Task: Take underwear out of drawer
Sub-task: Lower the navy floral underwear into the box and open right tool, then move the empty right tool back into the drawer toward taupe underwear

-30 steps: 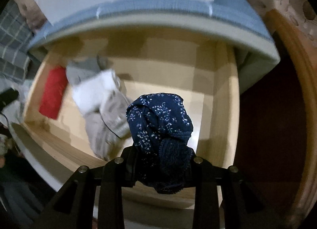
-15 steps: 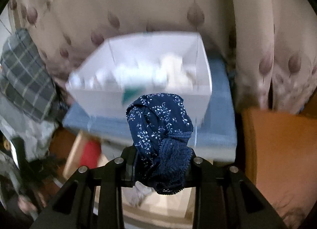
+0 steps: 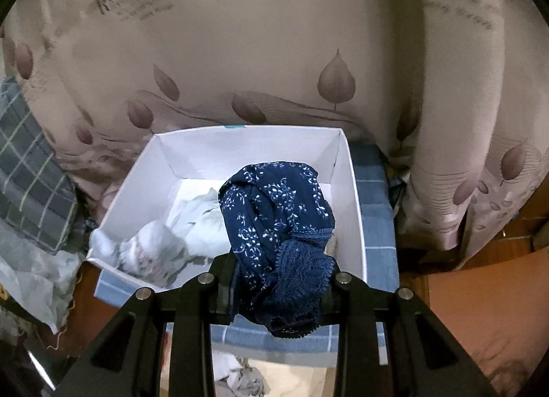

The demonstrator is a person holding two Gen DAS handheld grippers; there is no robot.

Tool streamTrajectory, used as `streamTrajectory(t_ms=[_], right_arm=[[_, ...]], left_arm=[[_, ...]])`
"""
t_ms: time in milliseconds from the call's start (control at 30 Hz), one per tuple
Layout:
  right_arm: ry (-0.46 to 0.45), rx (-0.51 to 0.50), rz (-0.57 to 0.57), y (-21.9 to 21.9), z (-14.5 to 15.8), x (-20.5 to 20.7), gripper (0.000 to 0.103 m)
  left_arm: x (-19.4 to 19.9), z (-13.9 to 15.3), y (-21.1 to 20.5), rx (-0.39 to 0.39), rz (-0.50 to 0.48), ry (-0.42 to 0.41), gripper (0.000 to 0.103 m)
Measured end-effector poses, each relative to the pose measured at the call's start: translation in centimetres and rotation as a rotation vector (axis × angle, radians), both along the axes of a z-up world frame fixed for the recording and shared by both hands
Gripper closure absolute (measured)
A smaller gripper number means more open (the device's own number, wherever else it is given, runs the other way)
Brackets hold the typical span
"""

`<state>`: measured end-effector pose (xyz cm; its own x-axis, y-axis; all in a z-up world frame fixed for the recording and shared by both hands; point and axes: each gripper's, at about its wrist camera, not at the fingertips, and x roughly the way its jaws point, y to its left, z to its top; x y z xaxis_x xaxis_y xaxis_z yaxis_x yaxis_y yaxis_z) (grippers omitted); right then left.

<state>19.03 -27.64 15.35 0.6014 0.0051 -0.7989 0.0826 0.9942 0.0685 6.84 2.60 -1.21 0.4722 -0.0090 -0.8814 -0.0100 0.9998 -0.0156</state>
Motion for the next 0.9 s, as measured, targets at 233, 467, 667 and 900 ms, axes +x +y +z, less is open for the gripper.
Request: streamTrajectory(t_ms=[233,467,667,900], right_arm=[[0.094,0.002,-0.020,0.2,-3.9,2.8,0.072],[0.142,-0.010,-0.020,0.2,-5.8,3.4,0.058],[0.127,-0.019,-0.016,0.1,-4.9,2.8,0.042],[0.099,0.007,0.030,0.2,-2.2,-1.7,0.038]], left_arm=[[0.1,-0.2,0.9,-0.033,0.037,0.009,0.060],[0.2,-0.3,0.7,-0.023,0.041,0.012,0.060],[0.2,-0.4,0.6,-0.019,0.040,0.011,0.060],[0.2,-0.4,0.8,-0.031,0.049,0.019,0.060]])
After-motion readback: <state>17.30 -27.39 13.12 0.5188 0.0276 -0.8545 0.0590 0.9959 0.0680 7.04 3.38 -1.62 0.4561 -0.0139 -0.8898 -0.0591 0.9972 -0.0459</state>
